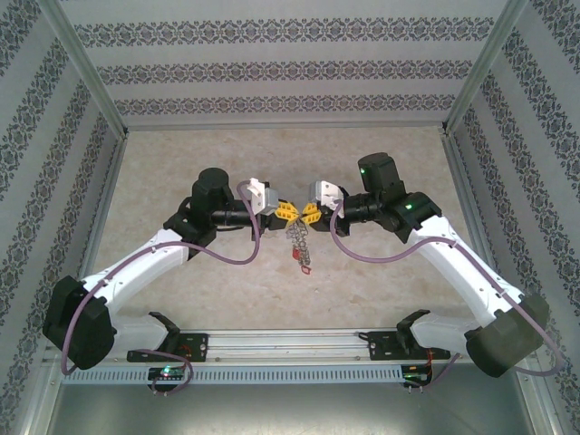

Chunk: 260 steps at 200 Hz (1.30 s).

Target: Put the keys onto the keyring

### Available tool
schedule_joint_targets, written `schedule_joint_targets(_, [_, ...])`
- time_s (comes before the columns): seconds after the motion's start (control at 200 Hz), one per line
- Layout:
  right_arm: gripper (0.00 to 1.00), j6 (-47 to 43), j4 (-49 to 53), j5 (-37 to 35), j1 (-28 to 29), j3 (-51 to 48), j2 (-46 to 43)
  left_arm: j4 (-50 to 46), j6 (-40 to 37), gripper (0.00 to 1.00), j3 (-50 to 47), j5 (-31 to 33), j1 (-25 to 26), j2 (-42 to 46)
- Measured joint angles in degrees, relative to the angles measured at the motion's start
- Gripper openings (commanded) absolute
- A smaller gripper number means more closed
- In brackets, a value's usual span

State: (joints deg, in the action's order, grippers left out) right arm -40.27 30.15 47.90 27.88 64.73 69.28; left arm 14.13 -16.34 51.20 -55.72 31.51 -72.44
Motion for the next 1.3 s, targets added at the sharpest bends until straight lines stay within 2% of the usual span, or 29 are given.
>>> schedule_joint_targets(0.115, [0.11,0.0,-0.2,0.2,0.2,0.0,0.1,2.2,0.8,0.0,-0.9,-0.5,0.0,0.0])
schedule_joint_targets(0.475, [0.13,1.6,-1.3,0.6,1.5,0.0,1.6,4.5,1.7,0.0,-1.8,0.1,0.8,0.0])
schedule_joint_targets(0.555, [0.1,2.4,-1.3,0.7,1.5,0.0,1.6,4.8,1.7,0.0,-1.8,0.6,1.1,0.0])
schedule_joint_targets(0.625, [0.03,3.0,-1.5,0.7,1.5,0.0,1.6,4.8,1.7,0.0,-1.9,1.0,1.1,0.0])
schedule_joint_targets(0.714, [0.0,3.8,-1.9,0.7,1.1,-0.1,1.6,4.4,1.4,0.05,-1.9,2.3,1.2,0.2])
schedule_joint_targets(0.794, [0.0,4.1,-1.7,0.6,1.1,-0.3,1.6,0.4,-1.6,0.2,-0.9,3.8,1.6,0.8])
schedule_joint_targets(0.899, [0.0,3.8,-1.2,-0.4,1.6,-0.3,1.6,-7.4,-5.6,0.22,2.8,5.6,2.5,0.9])
schedule_joint_targets(1.064, [0.0,2.3,-0.2,-3.6,3.6,-0.1,2.0,-17.4,-10.8,0.19,6.3,7.2,3.3,1.0])
schedule_joint_targets(1.184, [0.0,1.3,0.5,-5.2,4.7,0.4,2.9,-23.7,-14.1,0.02,9.0,8.4,3.4,0.3])
schedule_joint_targets(1.299, [0.0,0.8,1.0,-6.4,4.9,0.9,3.3,-27.8,-16.3,0.05,11.3,9.8,3.4,-0.6])
